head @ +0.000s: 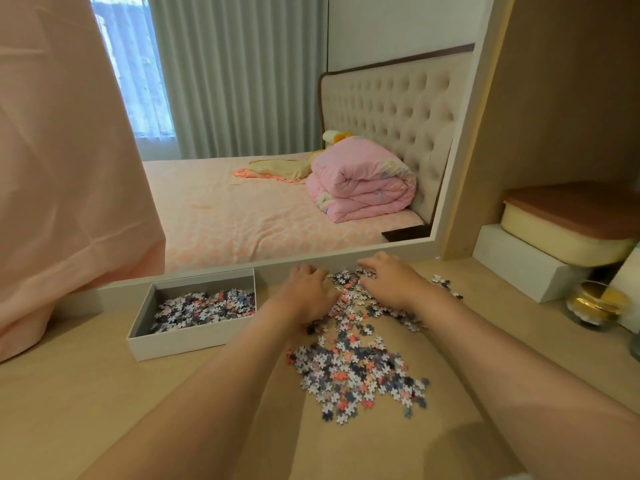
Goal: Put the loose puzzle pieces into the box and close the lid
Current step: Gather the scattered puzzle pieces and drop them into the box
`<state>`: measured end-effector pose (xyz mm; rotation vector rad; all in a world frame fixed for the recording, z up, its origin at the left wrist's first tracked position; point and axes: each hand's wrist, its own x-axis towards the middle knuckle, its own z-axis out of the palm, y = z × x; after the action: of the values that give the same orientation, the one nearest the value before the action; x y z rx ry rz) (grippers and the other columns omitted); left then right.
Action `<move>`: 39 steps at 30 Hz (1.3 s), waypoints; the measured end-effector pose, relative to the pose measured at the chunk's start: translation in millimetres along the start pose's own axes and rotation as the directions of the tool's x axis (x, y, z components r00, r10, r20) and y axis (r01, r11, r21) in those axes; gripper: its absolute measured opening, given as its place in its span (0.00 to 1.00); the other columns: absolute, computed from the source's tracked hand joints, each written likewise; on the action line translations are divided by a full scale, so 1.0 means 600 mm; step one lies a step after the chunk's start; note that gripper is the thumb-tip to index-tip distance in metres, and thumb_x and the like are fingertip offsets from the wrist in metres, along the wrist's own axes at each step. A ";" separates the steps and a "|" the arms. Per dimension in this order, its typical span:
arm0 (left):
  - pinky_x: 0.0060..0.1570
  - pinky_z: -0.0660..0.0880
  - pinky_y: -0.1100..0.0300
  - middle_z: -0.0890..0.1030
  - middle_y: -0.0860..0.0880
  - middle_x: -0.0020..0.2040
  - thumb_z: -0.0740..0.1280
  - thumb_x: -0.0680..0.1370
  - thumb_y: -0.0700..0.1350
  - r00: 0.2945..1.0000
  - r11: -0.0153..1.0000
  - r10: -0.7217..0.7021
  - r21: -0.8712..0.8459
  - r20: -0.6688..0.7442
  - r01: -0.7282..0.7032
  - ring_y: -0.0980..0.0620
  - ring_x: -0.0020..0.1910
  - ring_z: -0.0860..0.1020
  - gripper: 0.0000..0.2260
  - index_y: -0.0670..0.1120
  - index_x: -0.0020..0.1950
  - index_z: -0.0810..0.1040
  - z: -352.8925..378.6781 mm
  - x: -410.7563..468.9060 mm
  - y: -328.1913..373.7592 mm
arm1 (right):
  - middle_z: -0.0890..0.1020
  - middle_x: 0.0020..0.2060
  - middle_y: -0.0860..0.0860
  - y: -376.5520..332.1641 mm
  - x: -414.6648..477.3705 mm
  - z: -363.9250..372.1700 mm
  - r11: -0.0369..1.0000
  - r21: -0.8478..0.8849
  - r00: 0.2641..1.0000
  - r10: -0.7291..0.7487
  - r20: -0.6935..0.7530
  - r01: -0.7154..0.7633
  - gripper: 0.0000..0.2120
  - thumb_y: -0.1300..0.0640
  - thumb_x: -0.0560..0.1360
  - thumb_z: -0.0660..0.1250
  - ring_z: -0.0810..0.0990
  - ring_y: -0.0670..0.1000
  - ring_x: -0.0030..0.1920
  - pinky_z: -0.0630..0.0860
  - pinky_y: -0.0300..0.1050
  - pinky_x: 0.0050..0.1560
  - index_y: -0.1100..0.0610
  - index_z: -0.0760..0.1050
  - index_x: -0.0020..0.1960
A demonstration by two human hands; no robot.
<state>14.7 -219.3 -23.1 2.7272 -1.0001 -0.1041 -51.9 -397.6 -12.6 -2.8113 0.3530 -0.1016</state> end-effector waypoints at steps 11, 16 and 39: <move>0.71 0.58 0.47 0.62 0.44 0.75 0.59 0.80 0.58 0.993 0.985 0.093 -0.150 0.067 -0.082 0.43 0.74 0.58 0.29 0.50 0.79 0.57 0.023 0.030 -0.014 | 0.69 0.65 0.54 -0.040 0.033 0.055 0.992 0.042 0.991 -0.118 0.066 0.116 0.21 0.57 0.82 0.56 0.64 0.55 0.70 0.62 0.53 0.73 0.53 0.69 0.74; 0.57 0.72 0.55 0.78 0.48 0.59 0.62 0.79 0.50 0.993 0.956 0.102 -0.272 -0.054 -0.113 0.50 0.55 0.75 0.13 0.51 0.59 0.81 0.013 0.013 -0.030 | 0.81 0.53 0.50 -0.037 -0.008 0.036 0.967 0.236 0.993 -0.112 0.038 0.100 0.16 0.60 0.79 0.60 0.80 0.55 0.51 0.78 0.53 0.55 0.46 0.83 0.54; 0.68 0.62 0.52 0.70 0.46 0.65 0.59 0.80 0.59 0.978 0.945 0.135 -0.275 -0.156 -0.175 0.47 0.68 0.63 0.23 0.49 0.71 0.70 0.056 0.063 0.029 | 0.84 0.52 0.45 0.036 -0.033 0.021 0.951 0.297 0.991 -0.049 -0.126 0.085 0.12 0.57 0.78 0.64 0.81 0.47 0.50 0.77 0.43 0.53 0.45 0.85 0.53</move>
<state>27.6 -262.8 -51.2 2.3511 -1.0651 -0.0334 -74.7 -408.9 -32.1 -2.5186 0.2438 -0.3105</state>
